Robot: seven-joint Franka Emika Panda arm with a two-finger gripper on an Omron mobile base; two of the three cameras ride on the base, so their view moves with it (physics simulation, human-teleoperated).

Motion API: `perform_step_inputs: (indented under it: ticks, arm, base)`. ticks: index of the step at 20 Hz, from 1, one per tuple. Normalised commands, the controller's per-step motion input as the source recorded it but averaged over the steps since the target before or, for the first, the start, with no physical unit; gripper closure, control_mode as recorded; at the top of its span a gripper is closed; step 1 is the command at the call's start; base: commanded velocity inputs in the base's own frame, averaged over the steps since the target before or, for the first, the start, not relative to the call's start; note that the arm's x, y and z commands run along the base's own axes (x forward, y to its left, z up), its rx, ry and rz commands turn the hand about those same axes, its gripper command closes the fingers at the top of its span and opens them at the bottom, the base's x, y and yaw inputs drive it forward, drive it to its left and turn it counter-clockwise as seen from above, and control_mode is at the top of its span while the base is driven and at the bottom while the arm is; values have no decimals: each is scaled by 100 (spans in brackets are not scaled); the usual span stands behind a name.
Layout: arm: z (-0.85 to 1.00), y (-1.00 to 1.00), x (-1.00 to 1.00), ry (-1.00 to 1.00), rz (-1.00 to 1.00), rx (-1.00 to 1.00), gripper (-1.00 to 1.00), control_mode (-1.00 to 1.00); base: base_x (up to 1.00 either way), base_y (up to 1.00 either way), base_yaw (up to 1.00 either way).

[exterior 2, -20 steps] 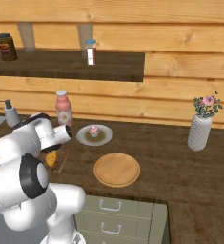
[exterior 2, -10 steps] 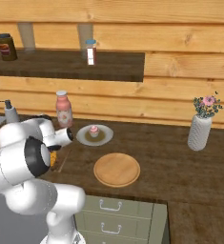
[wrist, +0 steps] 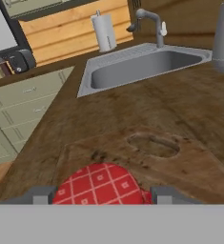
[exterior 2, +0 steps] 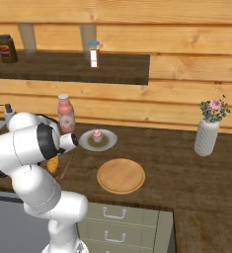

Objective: From the different types of pastries on the counter, select a croissant and place it on the cutting board. Then retrieve a jar of jam from the cabinet and place it alongside the croissant on the cutting board.

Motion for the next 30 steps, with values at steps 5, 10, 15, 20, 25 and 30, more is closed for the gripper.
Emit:
perform_step_inputs:
  ticks: [5, 10, 15, 20, 25, 30]
  arm:
    - [-37, 25, 19, 0, 0, 0, 100, -100]
    - [-44, 7, 3, -2, 0, -3, 100, -100]
    - [-32, -7, -15, -9, 2, -10, 100, -100]
    - [-33, -16, -14, -13, 3, -12, -100, -100]
    - [-15, -31, -2, -5, 5, -4, -100, -100]
    - [21, -18, 0, 0, 7, 3, -100, -100]
  base:
    - [0, 0, 0]
    - [0, 0, 0]
    - [0, 0, 0]
    - [0, 0, 0]
    - [0, 0, 0]
    - [0, 0, 0]
